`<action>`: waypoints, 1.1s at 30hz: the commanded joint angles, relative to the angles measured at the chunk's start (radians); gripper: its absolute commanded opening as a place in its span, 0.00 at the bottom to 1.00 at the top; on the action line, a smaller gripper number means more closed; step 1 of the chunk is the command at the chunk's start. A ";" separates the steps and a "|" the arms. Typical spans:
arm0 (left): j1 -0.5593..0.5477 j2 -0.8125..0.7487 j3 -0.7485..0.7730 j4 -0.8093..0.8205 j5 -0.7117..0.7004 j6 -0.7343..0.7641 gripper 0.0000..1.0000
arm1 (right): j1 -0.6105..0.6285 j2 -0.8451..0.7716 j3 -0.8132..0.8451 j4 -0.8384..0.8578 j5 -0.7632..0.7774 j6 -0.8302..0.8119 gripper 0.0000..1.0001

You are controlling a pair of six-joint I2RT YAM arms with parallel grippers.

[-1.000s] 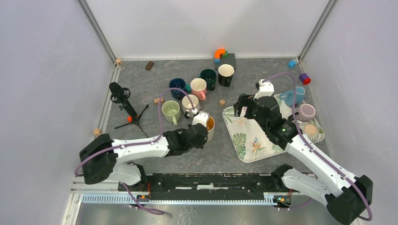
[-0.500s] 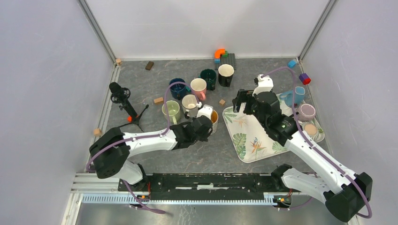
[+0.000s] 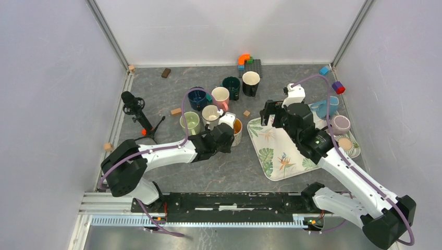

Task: Turn the mug right side up
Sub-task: Place the cup at the center of the board.

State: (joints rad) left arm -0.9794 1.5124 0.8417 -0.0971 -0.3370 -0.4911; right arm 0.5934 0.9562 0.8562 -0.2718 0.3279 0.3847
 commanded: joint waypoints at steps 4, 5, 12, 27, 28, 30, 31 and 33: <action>0.015 0.029 0.005 0.018 0.037 0.021 0.09 | -0.003 -0.026 0.026 0.000 0.021 -0.031 0.98; 0.015 0.027 0.004 0.019 0.038 0.021 0.09 | -0.004 -0.026 0.027 -0.003 0.021 -0.031 0.98; 0.021 0.008 -0.025 0.034 0.059 0.022 0.13 | -0.004 -0.024 0.032 -0.031 0.022 -0.025 0.98; 0.024 -0.063 -0.039 0.008 0.081 0.016 0.56 | -0.003 -0.003 0.045 -0.069 0.008 -0.016 0.98; 0.024 -0.073 -0.038 0.003 0.084 0.014 0.59 | -0.003 -0.002 0.046 -0.075 0.013 -0.016 0.98; 0.024 -0.095 -0.033 -0.013 0.090 0.013 0.67 | -0.003 -0.003 0.047 -0.085 0.023 -0.013 0.98; 0.024 -0.108 -0.029 -0.022 0.097 0.013 0.69 | -0.003 -0.003 0.048 -0.091 0.029 -0.011 0.98; 0.024 -0.136 -0.022 -0.041 0.111 0.013 0.74 | -0.003 -0.002 0.057 -0.107 0.041 -0.005 0.98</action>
State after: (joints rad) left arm -0.9596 1.4567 0.8047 -0.1200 -0.2546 -0.4847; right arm 0.5934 0.9527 0.8570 -0.3588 0.3370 0.3706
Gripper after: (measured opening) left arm 0.697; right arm 0.982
